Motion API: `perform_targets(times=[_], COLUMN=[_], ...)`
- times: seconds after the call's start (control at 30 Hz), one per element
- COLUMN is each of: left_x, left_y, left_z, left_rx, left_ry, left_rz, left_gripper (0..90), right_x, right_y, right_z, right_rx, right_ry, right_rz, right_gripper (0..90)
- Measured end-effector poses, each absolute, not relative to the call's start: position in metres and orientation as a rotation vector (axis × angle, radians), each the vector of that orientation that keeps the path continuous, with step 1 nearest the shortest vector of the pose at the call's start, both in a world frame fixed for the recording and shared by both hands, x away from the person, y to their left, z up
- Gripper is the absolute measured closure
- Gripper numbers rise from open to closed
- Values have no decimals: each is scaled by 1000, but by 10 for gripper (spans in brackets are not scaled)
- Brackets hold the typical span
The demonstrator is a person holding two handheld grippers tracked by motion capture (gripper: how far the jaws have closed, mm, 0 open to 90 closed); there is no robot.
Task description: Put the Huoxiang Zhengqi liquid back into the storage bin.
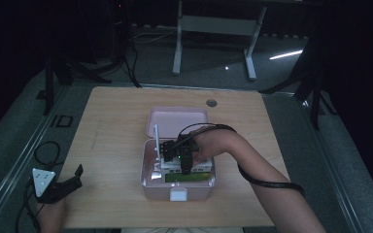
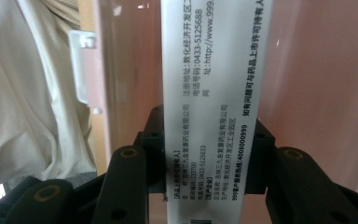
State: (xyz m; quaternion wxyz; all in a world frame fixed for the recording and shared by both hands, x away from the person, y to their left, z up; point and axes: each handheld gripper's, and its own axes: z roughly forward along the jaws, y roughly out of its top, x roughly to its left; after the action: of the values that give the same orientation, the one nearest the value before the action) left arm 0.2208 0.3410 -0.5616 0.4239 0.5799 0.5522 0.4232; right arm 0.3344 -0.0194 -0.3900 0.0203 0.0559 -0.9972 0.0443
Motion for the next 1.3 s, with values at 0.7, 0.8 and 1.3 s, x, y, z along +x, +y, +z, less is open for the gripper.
perform_targets(times=[0.7,0.8,1.3], left_x=[221,221,221], left_y=[341,341,341], left_z=[-562,-562,-562], left_rx=[1450,1452,1448], left_ry=[1381,1380,1381], left_rz=[1061,1061,1065], left_gripper=[45,45,45], right_x=[340,340,341], right_y=[-23,-23,-29], right_z=[-443,-447,-464], right_rx=[128,129,102], right_ry=[-3057,-3057,-3053], right_rz=[137,140,142], right_gripper=[616,616,611])
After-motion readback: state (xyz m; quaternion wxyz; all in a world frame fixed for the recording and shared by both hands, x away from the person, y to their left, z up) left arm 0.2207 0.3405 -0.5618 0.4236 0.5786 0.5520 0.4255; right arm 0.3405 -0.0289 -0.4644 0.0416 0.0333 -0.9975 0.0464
